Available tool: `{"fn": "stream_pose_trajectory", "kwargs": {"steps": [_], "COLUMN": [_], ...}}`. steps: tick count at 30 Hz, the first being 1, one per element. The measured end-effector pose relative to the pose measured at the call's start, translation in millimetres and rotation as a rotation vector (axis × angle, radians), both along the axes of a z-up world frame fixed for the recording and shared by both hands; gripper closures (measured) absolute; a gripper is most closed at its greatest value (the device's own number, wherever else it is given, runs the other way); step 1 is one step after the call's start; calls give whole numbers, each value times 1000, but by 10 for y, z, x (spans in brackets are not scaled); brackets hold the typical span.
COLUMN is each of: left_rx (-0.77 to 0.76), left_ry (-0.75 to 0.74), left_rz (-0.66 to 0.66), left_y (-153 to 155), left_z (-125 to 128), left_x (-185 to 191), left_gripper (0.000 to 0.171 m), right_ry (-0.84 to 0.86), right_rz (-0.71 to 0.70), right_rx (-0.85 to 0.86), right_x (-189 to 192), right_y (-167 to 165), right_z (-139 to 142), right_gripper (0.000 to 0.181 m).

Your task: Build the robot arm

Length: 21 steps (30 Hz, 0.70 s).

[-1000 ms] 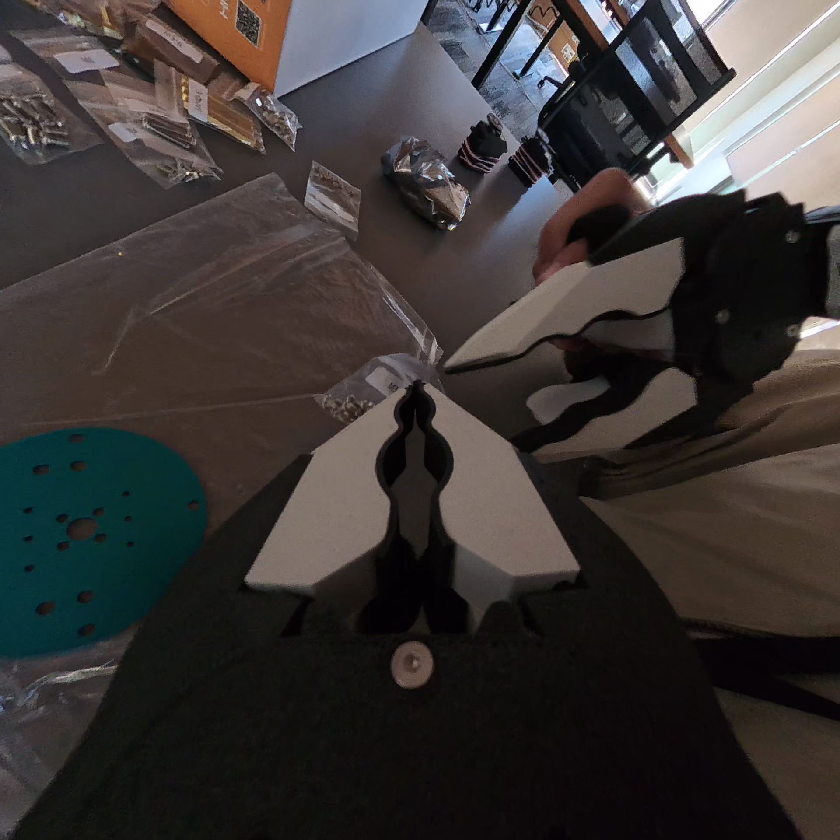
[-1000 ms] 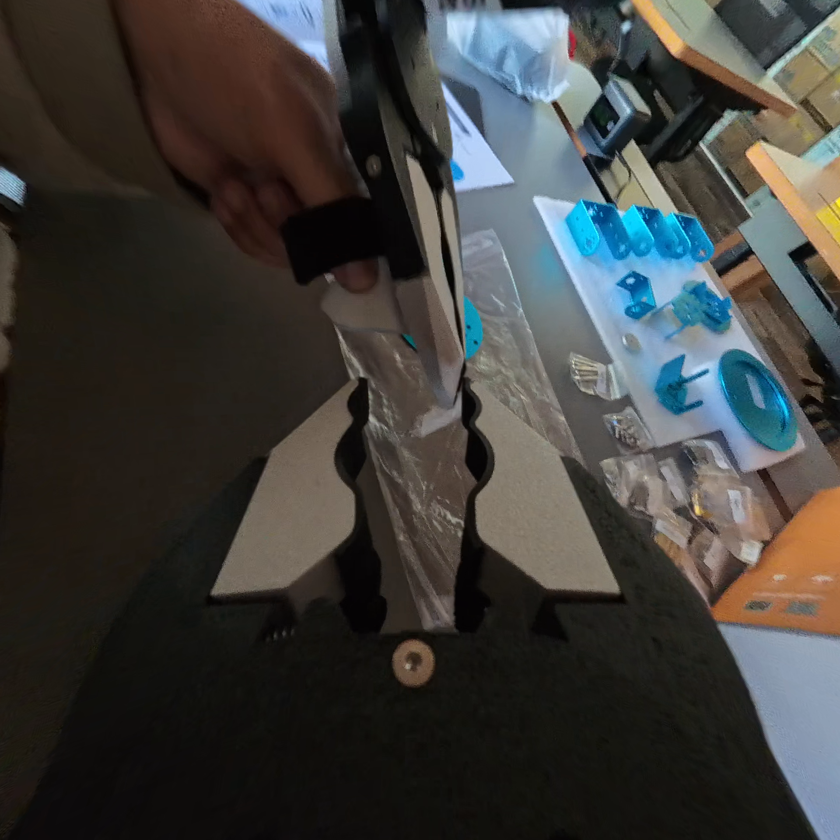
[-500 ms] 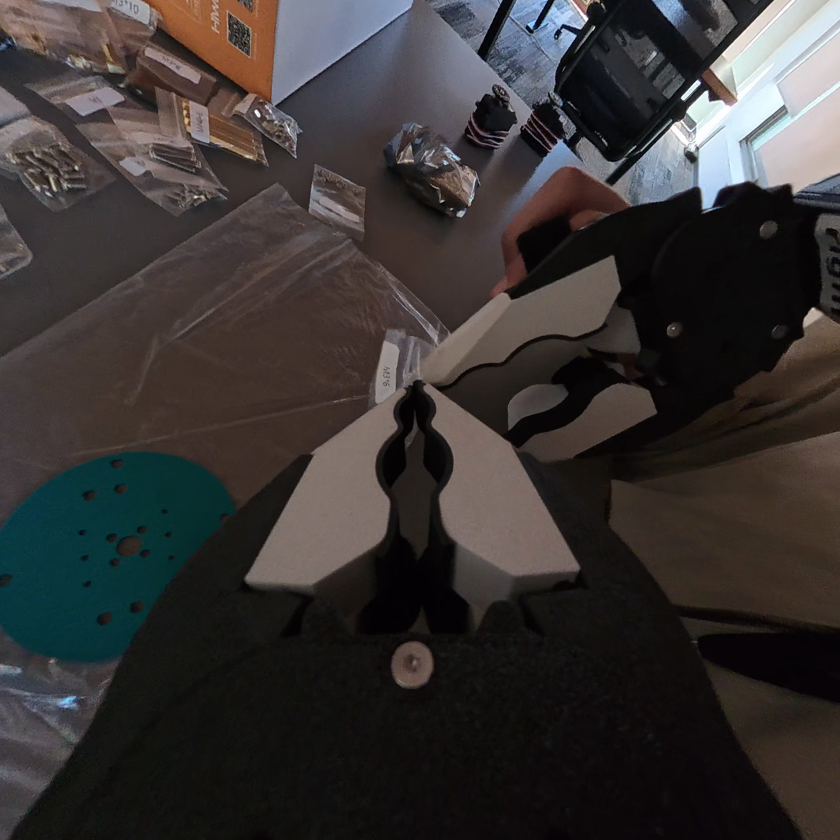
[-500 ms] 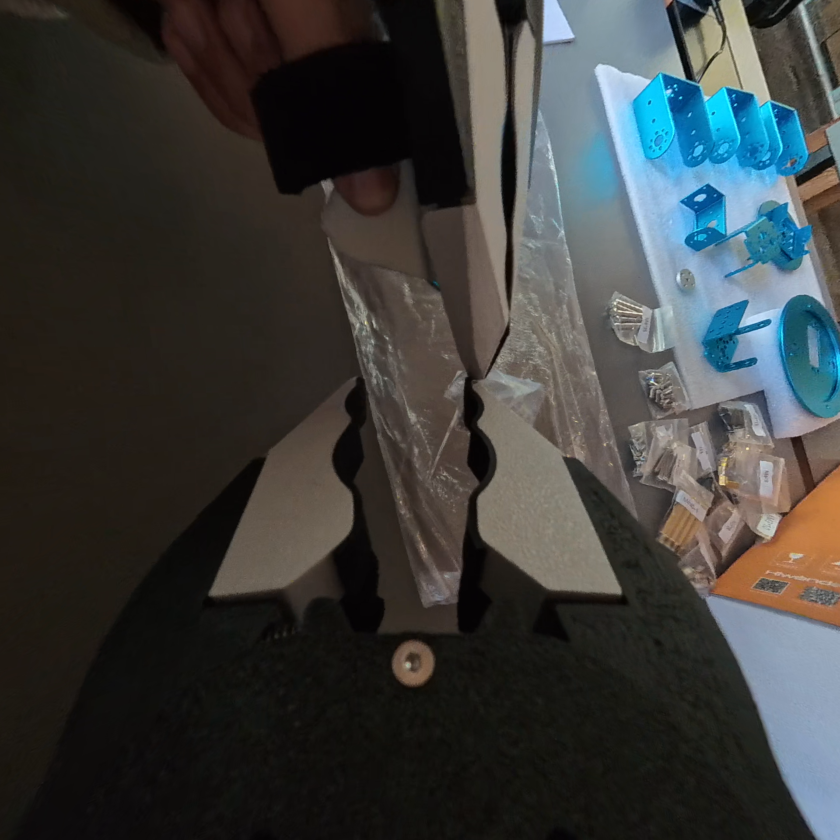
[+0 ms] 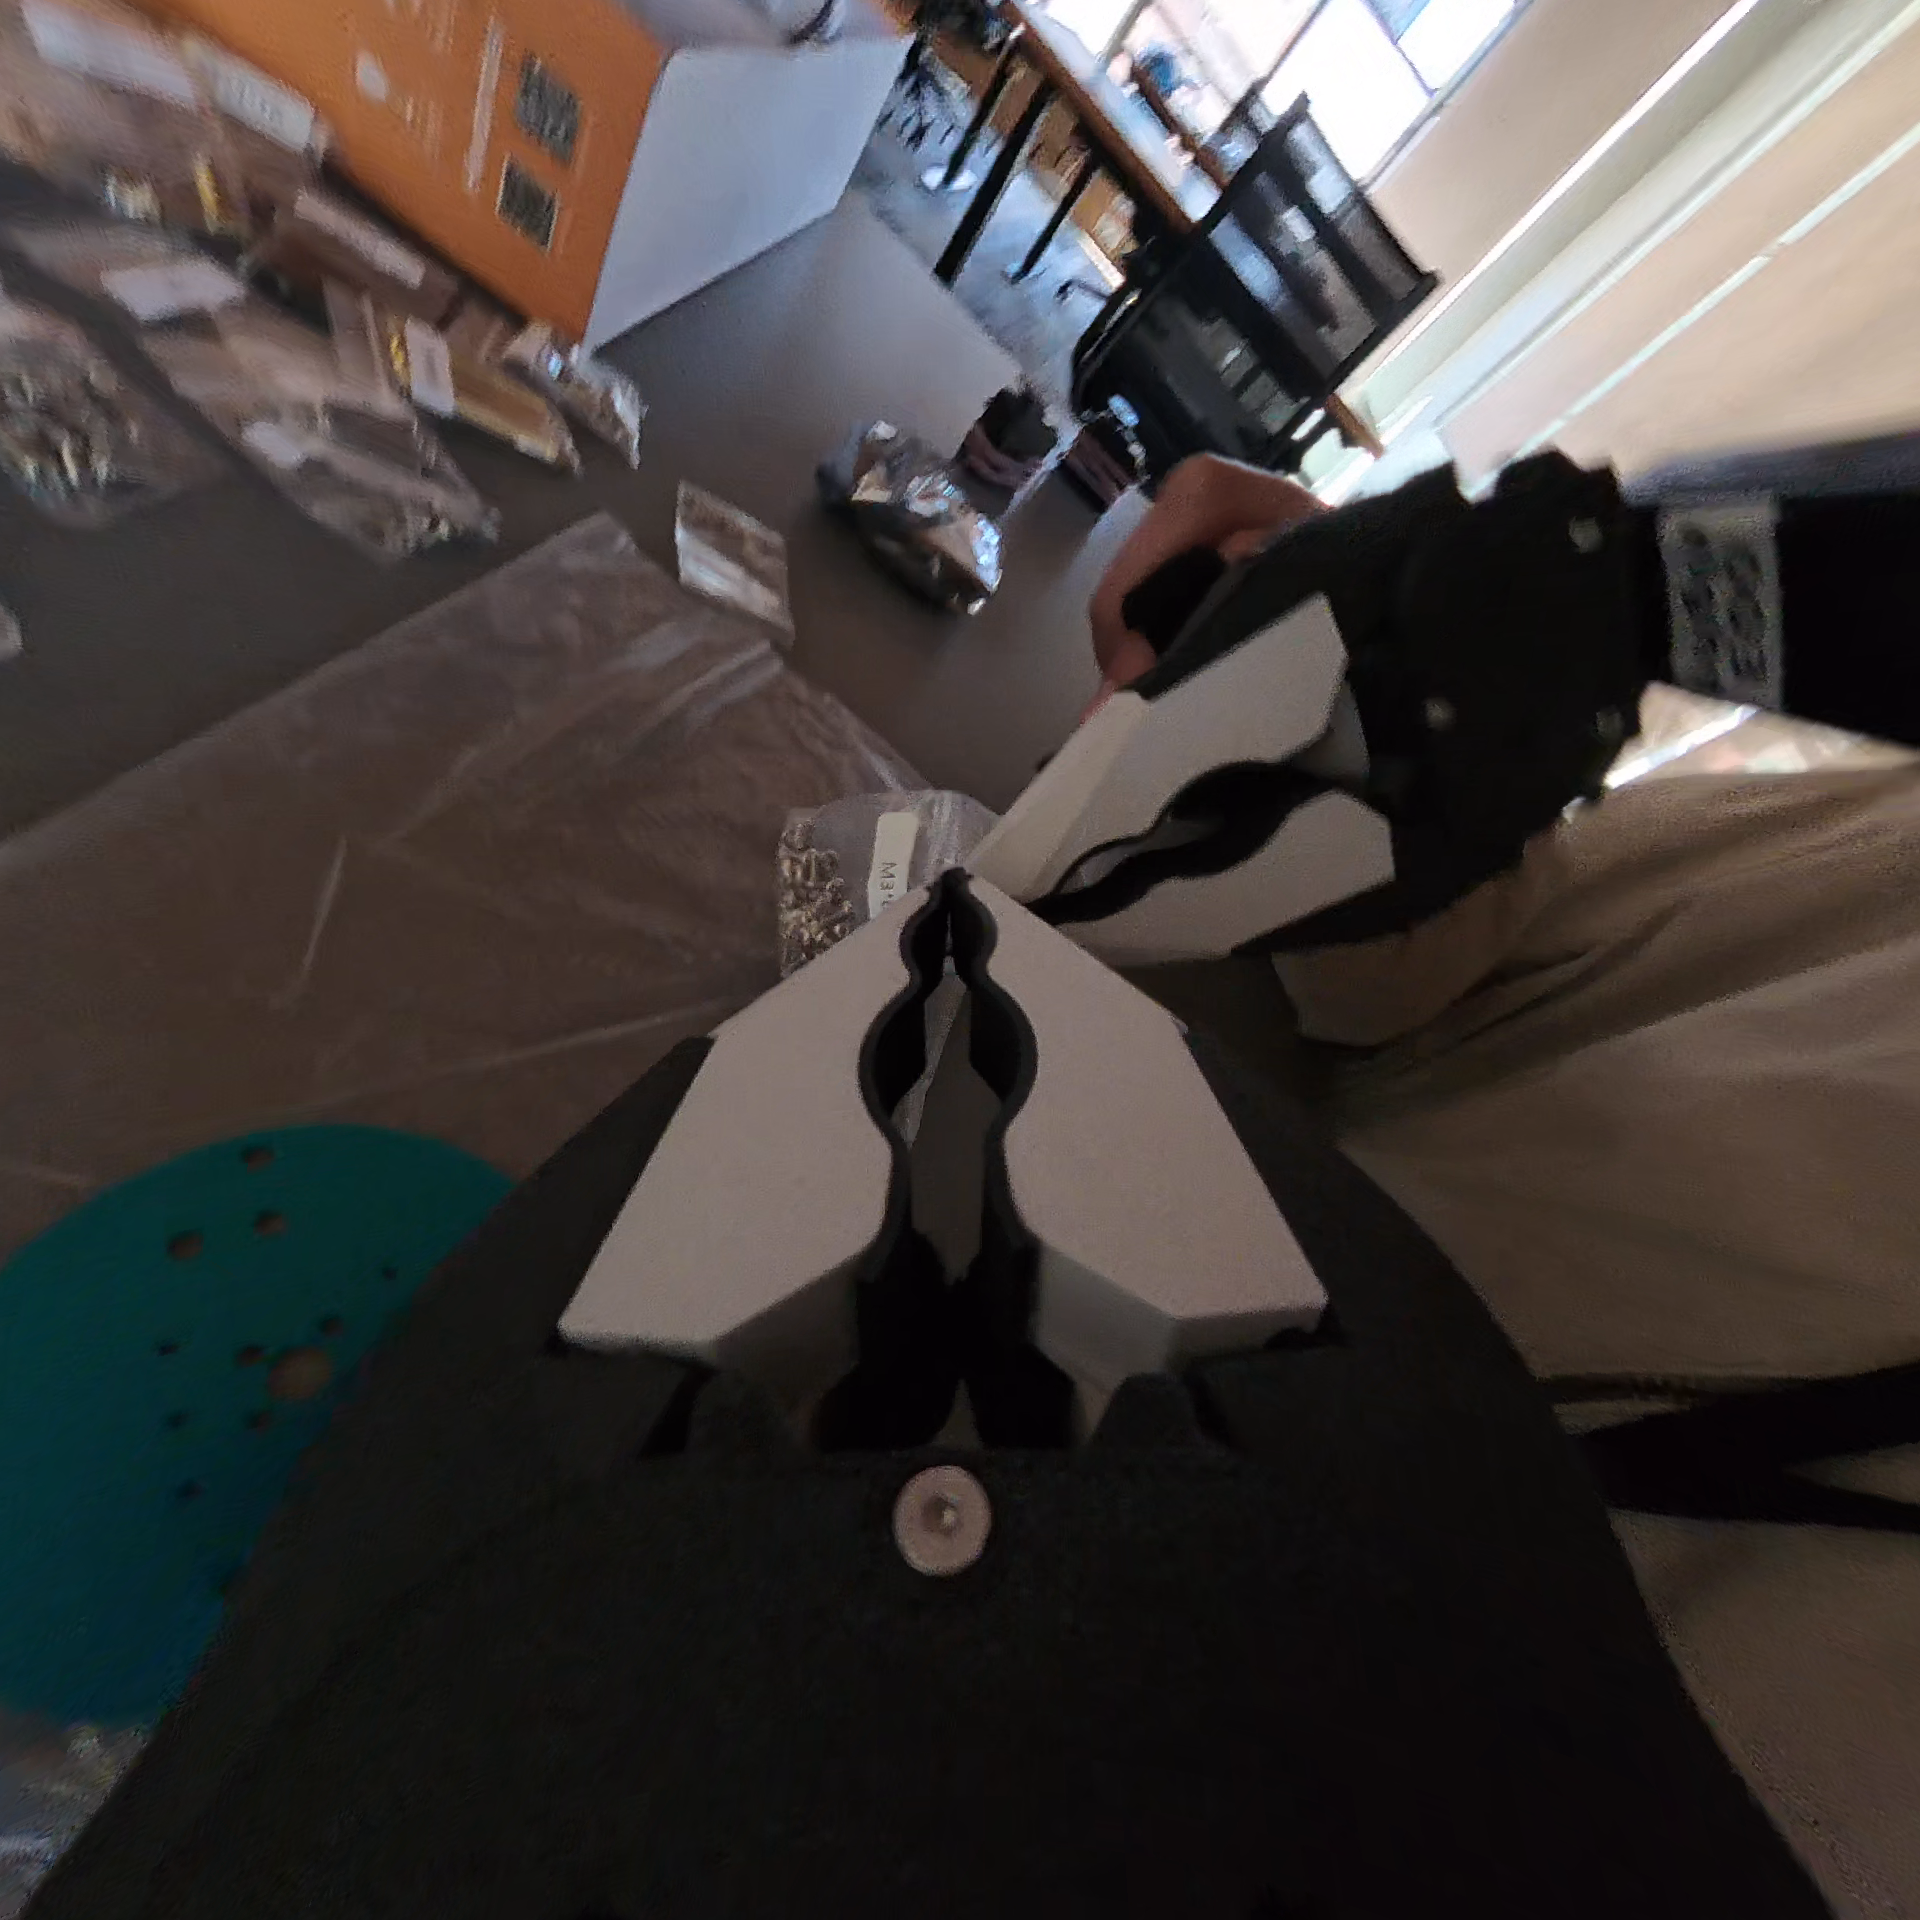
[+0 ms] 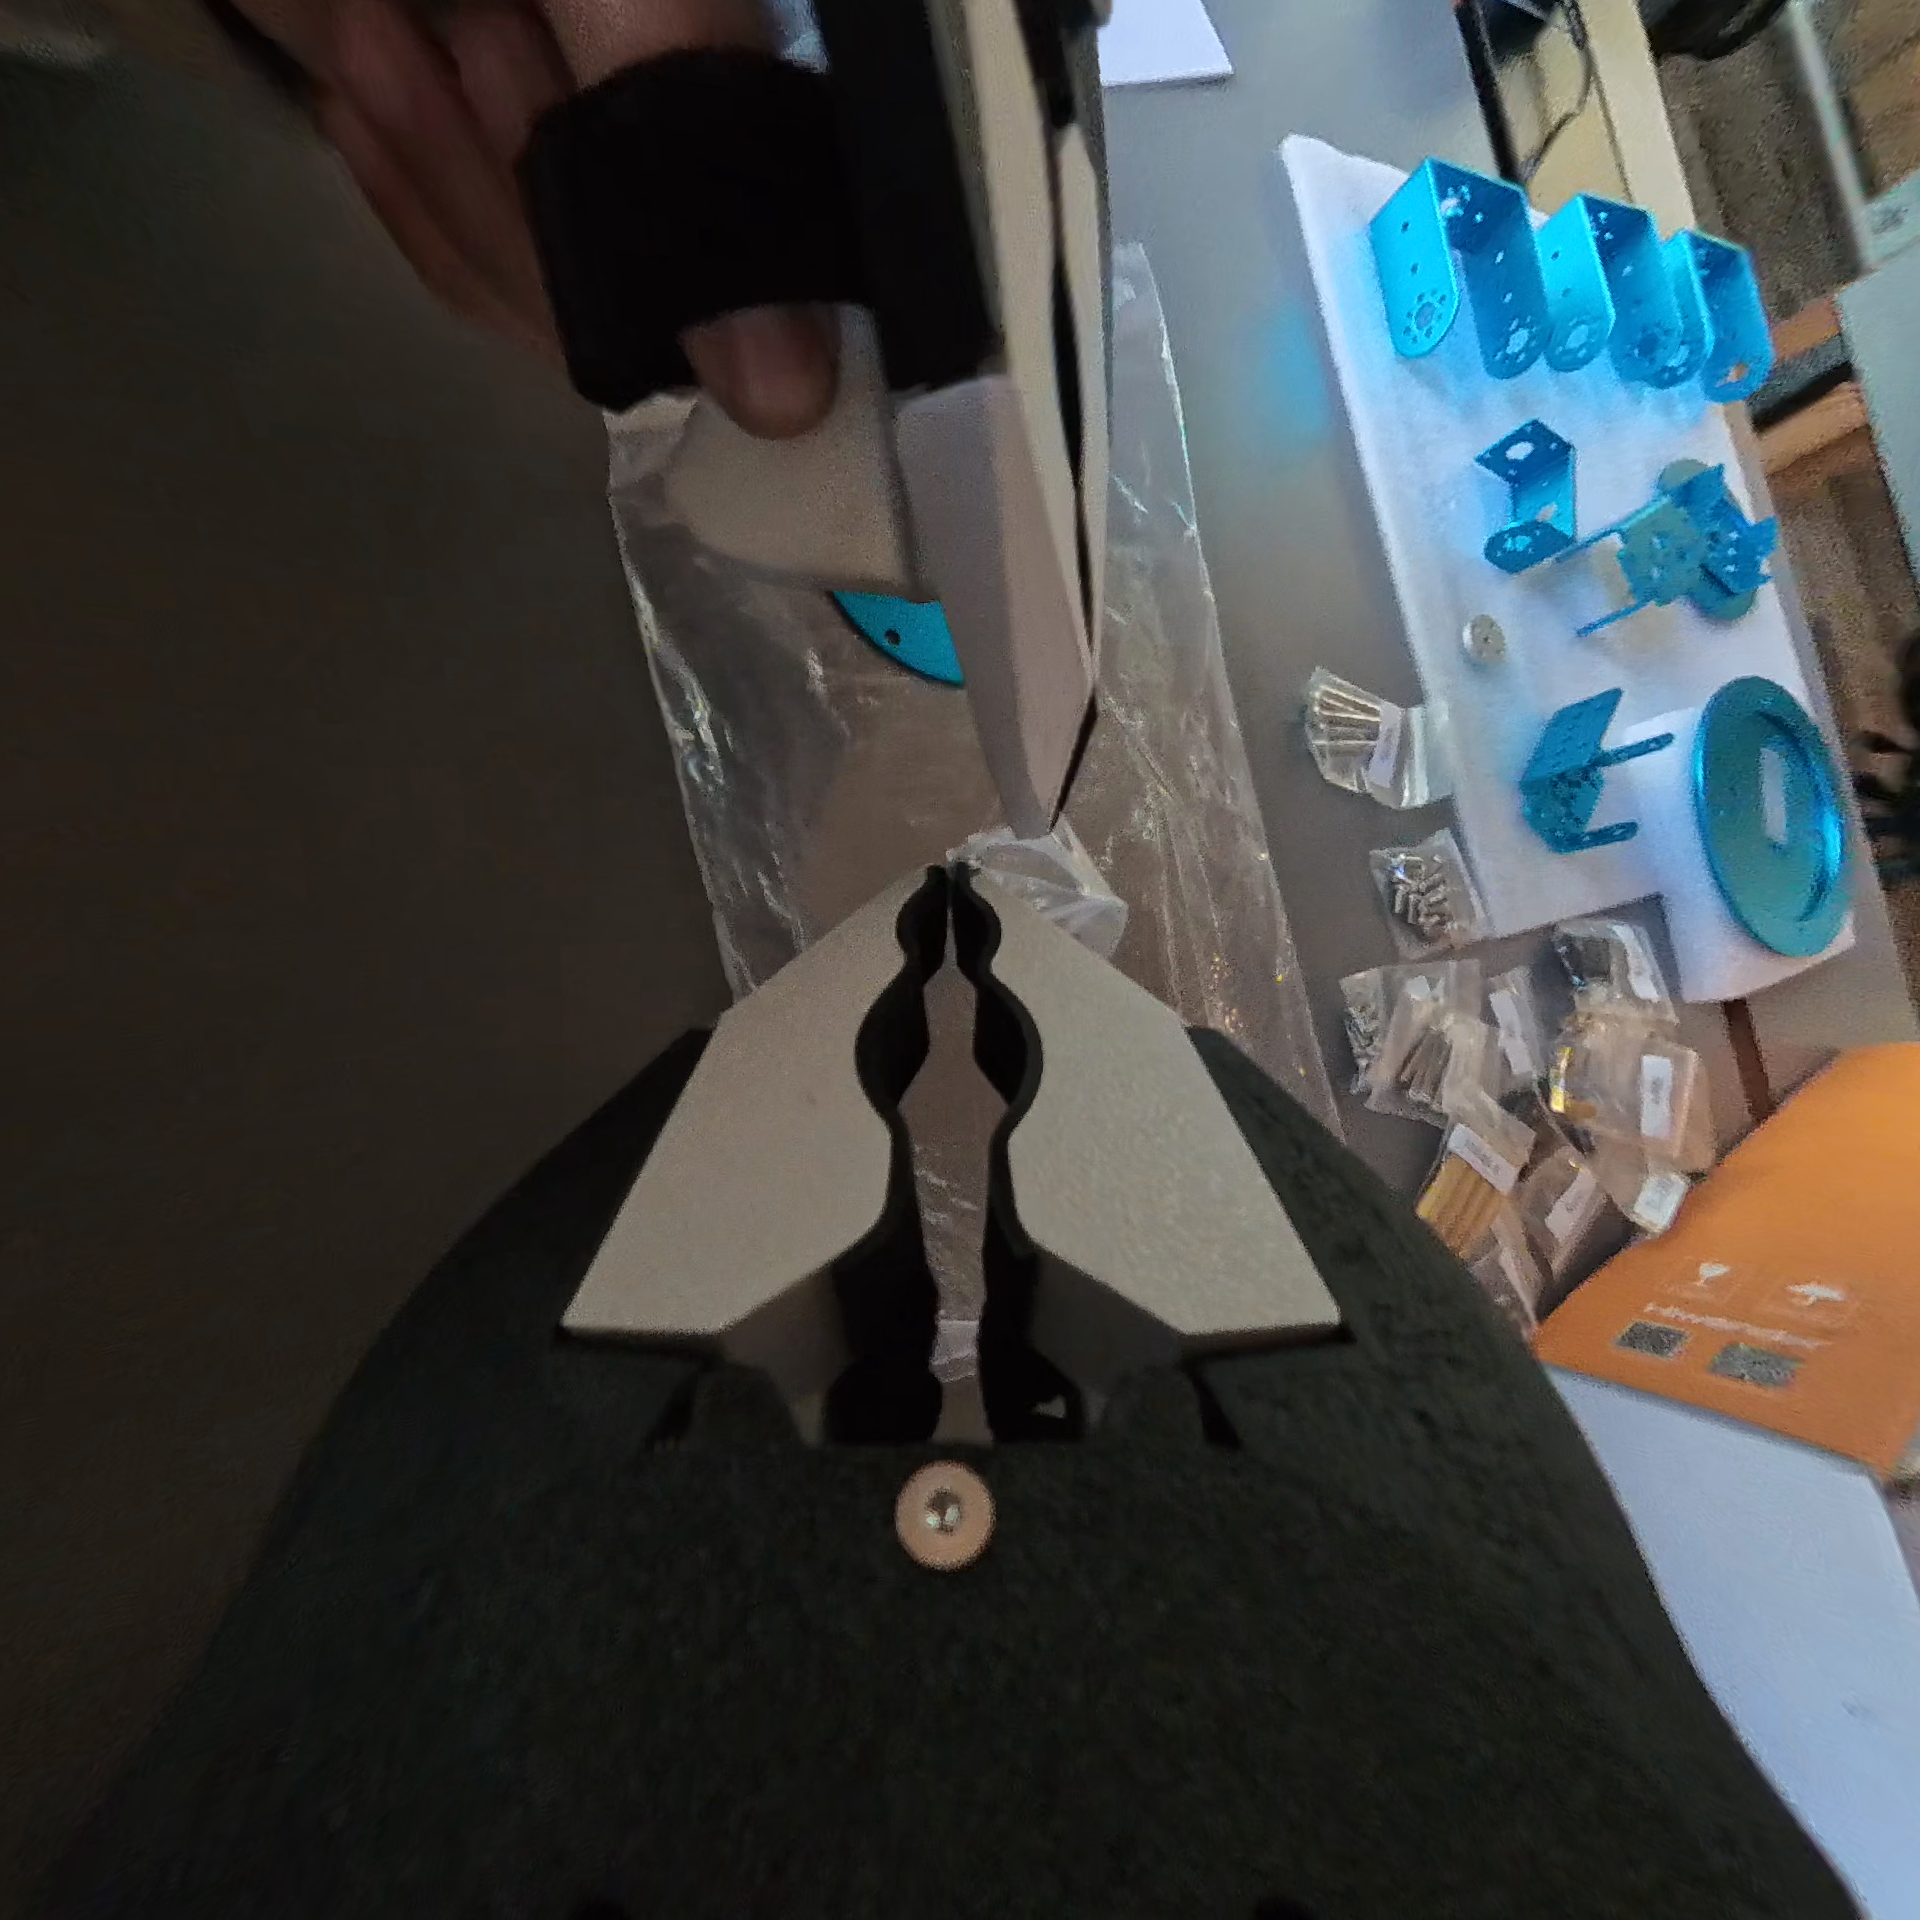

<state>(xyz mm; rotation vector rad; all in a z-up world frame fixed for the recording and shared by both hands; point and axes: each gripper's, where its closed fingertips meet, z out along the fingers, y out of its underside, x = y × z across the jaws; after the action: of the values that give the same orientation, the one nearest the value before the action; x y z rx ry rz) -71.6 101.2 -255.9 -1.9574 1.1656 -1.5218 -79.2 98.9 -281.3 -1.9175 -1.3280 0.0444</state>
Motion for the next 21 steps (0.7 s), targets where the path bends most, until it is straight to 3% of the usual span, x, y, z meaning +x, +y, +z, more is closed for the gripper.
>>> {"fn": "stream_pose_trajectory", "kwargs": {"steps": [2,4,6,9,12,18,21], "left_rx": [47,88,195,403,446,468,407], "left_ry": [-58,-117,-134,-129,-136,-74,-91], "left_rz": [-39,-35,-26,-28,-42,-162,-211], "left_y": [-8,37,92,130,103,-94,-159], "left_z": [65,134,129,88,92,-70,-98], "left_x": [-28,-88,-162,-237,-235,-139,-132], "left_gripper": [170,138,117,105,100,101,101], "right_ry": [54,112,117,160,308,393,471], "right_rz": [62,120,174,257,340,392,467], "right_rx": [-100,-162,-212,-258,-301,-308,-354], "right_x": [-12,-31,-9,-36,-161,-274,-299], "right_y": [-19,9,50,101,47,-55,-179], "right_z": [64,134,150,201,285,272,372], "right_gripper": [181,181,181,181,181,181,181]}}
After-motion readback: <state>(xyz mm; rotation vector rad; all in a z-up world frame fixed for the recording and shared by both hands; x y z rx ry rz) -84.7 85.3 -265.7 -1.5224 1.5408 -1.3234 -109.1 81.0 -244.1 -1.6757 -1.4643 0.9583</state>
